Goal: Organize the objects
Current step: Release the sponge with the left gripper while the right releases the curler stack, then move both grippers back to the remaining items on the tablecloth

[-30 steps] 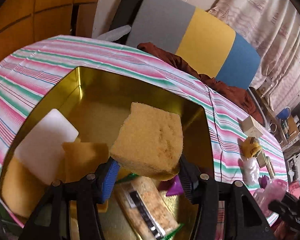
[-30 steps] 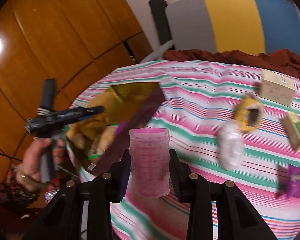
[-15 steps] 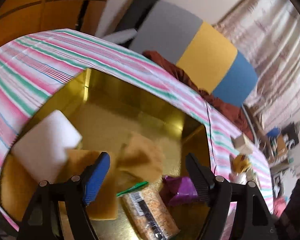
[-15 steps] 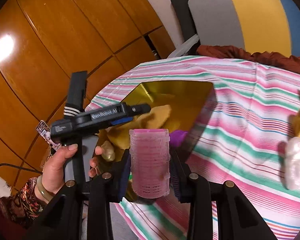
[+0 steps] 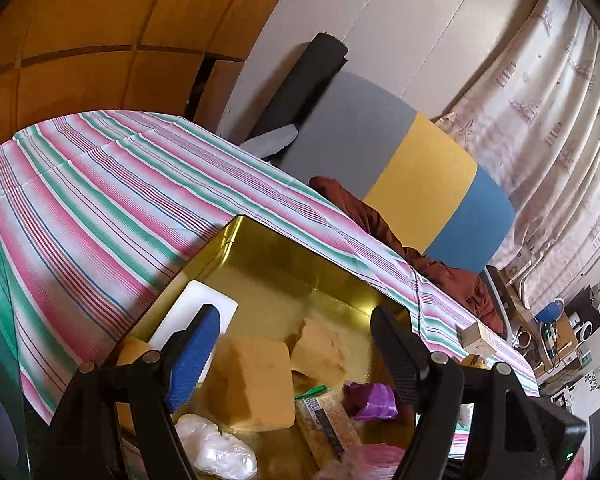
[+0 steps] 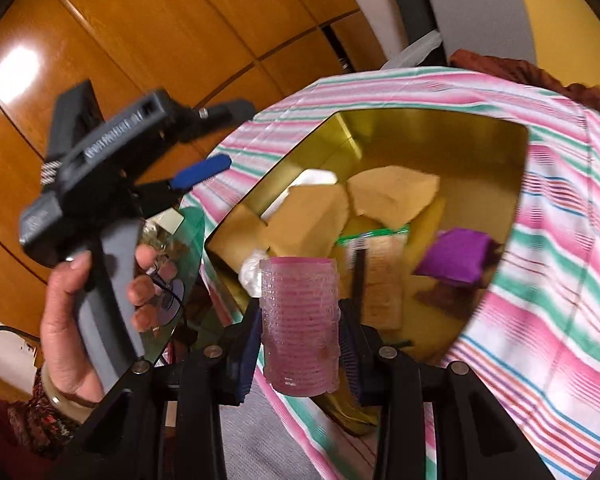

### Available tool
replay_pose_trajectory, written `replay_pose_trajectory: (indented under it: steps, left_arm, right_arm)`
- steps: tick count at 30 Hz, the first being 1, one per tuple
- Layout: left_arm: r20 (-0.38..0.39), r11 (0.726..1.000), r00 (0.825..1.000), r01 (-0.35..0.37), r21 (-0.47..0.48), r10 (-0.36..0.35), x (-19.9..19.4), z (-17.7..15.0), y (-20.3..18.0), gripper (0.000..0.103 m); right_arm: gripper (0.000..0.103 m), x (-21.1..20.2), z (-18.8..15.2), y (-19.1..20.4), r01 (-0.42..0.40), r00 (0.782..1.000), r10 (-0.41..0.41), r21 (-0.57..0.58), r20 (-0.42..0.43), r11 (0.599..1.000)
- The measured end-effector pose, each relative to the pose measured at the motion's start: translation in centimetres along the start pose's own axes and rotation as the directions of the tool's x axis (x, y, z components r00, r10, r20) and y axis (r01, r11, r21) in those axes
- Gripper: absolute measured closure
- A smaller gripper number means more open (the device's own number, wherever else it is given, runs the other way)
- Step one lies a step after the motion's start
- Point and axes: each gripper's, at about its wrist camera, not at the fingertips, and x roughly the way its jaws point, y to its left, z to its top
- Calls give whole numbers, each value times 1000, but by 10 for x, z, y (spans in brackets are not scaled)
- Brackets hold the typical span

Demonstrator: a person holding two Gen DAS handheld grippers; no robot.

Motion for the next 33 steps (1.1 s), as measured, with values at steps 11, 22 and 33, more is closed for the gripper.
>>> replay_pose_trajectory:
  steps: [11, 22, 33]
  left_arm:
    - [-3, 1000, 1000, 21, -4, -21, -4, -5, -3, 24]
    - [-76, 993, 995, 77, 94, -70, 5, -29, -39, 24]
    - [-214, 954, 964, 206, 219, -159, 12, -73, -99, 24]
  right_arm:
    - [45, 17, 1, -4, 36, 999, -36, 55, 6, 998]
    - [45, -40, -15, -27, 80, 992, -87, 86, 90, 993]
    - [45, -91, -36, -77, 238, 964, -253, 149, 86, 960]
